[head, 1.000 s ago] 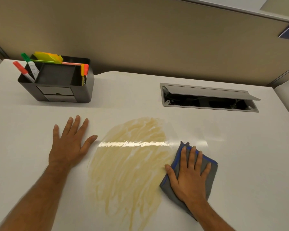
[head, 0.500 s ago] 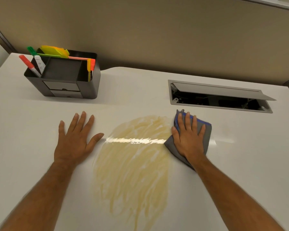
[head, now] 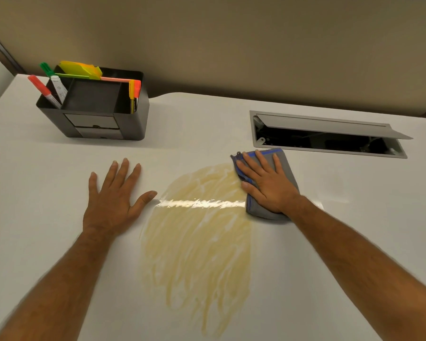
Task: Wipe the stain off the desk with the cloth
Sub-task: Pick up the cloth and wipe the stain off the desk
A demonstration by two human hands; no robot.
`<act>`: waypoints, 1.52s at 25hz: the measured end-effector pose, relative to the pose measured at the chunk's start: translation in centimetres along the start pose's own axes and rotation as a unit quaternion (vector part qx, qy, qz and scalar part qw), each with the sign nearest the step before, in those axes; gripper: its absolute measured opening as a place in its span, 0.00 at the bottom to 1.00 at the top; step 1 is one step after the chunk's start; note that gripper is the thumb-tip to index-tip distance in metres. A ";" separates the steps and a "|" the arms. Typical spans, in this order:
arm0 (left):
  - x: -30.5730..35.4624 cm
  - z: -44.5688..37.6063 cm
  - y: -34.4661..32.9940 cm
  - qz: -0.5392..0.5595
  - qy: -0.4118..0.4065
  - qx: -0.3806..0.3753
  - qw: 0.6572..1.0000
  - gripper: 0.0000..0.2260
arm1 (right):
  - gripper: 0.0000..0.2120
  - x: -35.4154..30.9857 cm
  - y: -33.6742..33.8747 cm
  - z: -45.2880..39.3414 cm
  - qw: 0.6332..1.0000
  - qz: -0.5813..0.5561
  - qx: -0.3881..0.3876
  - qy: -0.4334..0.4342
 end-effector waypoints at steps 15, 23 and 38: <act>0.2 0.1 0.2 -0.005 -0.007 -0.016 1.000 0.40 | 0.29 -6.4 -3.9 13.2 0.999 -0.004 0.023 -0.045; 0.2 0.1 0.1 -0.012 -0.009 -0.013 1.000 0.41 | 0.31 -13.2 -7.5 18.7 0.970 -0.028 0.077 -0.231; 0.2 0.2 -0.2 -0.024 -0.016 -0.006 1.000 0.42 | 0.34 -10.7 -5.0 7.3 0.938 -0.055 0.119 -0.321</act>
Point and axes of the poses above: each hand's wrist, its own z-axis away from the middle knuckle, its own y-axis out of the back of the hand, x = y × z, the point moved 3 cm from there along -z, towards the middle knuckle, and after that the axes turned 14 degrees about -z, right-handed, at the moved point
